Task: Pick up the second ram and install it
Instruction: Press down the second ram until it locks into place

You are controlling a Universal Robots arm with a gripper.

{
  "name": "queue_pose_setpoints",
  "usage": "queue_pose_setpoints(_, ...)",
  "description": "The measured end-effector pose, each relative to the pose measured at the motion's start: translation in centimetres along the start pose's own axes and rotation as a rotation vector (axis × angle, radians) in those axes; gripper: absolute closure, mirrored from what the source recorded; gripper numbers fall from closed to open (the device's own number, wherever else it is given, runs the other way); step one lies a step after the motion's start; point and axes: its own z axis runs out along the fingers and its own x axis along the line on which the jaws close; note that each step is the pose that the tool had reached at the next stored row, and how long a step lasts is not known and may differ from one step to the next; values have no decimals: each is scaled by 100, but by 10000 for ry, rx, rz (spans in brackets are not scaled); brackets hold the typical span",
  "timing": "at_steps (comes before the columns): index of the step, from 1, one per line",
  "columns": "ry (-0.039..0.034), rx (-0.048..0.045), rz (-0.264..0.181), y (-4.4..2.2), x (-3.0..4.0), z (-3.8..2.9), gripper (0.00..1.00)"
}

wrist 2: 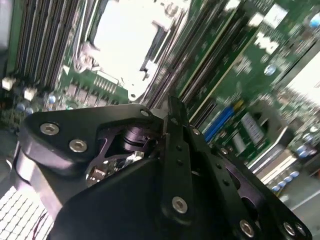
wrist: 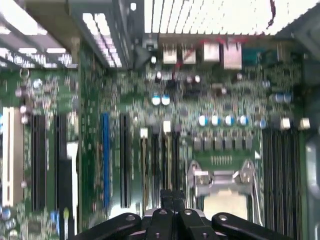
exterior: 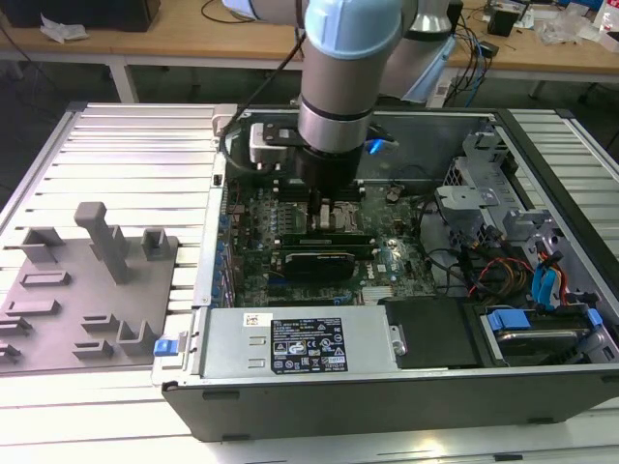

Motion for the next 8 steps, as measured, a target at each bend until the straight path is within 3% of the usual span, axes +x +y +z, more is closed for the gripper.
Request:
queue_pose_setpoints(2, 15, 28, 0, 139, 0, 11, 89)
queue_pose_setpoints(3, 31, 31, 1, 171, 0, 17, 89)
queue_pose_setpoints(8, 52, 28, 1, 190, 2, 41, 89)
